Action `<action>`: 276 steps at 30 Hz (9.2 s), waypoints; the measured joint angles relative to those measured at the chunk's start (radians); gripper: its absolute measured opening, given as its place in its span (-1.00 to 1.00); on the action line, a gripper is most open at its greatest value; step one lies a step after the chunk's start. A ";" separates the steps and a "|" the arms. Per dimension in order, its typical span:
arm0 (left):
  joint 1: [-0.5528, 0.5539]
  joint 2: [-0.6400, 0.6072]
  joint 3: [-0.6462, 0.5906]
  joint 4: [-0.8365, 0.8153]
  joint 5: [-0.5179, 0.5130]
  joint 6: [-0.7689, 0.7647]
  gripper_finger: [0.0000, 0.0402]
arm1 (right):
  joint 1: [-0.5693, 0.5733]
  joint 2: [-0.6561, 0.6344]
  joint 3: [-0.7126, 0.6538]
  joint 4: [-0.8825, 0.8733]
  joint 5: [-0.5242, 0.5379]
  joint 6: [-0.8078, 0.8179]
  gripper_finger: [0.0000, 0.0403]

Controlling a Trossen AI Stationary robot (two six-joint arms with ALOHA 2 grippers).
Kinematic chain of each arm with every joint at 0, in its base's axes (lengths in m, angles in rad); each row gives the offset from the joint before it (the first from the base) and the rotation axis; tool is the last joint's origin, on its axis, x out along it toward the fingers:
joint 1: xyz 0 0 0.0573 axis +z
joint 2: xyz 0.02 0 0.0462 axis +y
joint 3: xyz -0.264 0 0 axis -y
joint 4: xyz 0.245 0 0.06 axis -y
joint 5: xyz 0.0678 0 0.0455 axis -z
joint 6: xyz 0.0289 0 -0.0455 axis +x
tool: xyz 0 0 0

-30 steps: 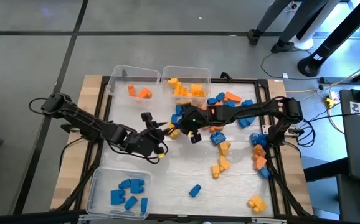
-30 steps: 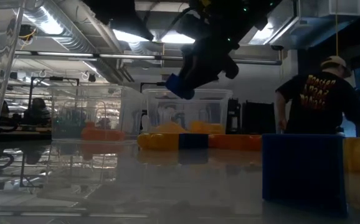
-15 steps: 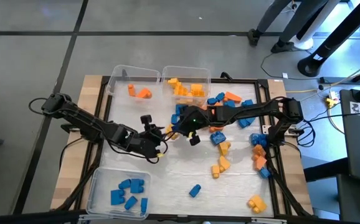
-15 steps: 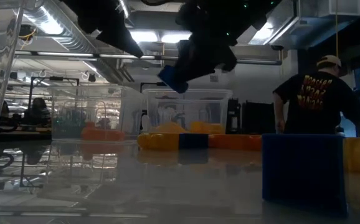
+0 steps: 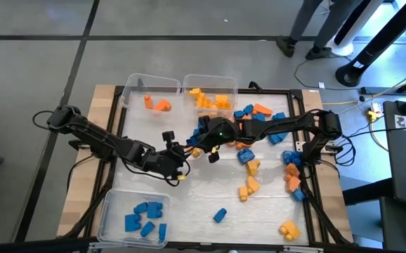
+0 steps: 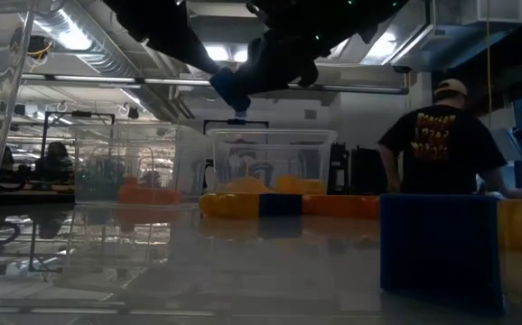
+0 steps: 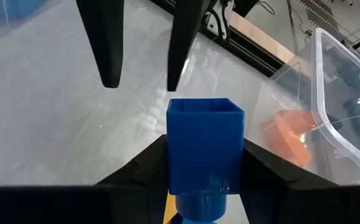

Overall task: Sort blocks
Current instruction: Put the blue game piece into the bottom transparent bin, then put the yellow game piece into the top right transparent bin

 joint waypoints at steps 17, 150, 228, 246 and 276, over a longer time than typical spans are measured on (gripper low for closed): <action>0.083 0.016 0.000 -0.001 0.036 0.024 -0.46 | -0.001 0.002 -0.002 0.039 -0.024 0.001 -0.23; -0.520 -0.116 0.004 -0.191 0.578 -0.980 -0.47 | 0.533 0.241 0.000 -0.201 -0.109 0.137 -0.32; -0.443 -0.148 0.004 -0.448 -0.252 -0.434 -0.47 | 0.202 0.233 0.456 -0.169 -0.006 -0.159 -0.22; -0.440 -0.297 0.003 -0.554 -0.260 -0.484 -0.47 | 0.391 0.357 0.456 0.179 -0.028 -0.216 -0.21; -0.440 -0.293 0.003 -0.554 -0.258 -0.484 -0.47 | 0.397 0.436 0.455 0.280 -0.026 -0.162 0.26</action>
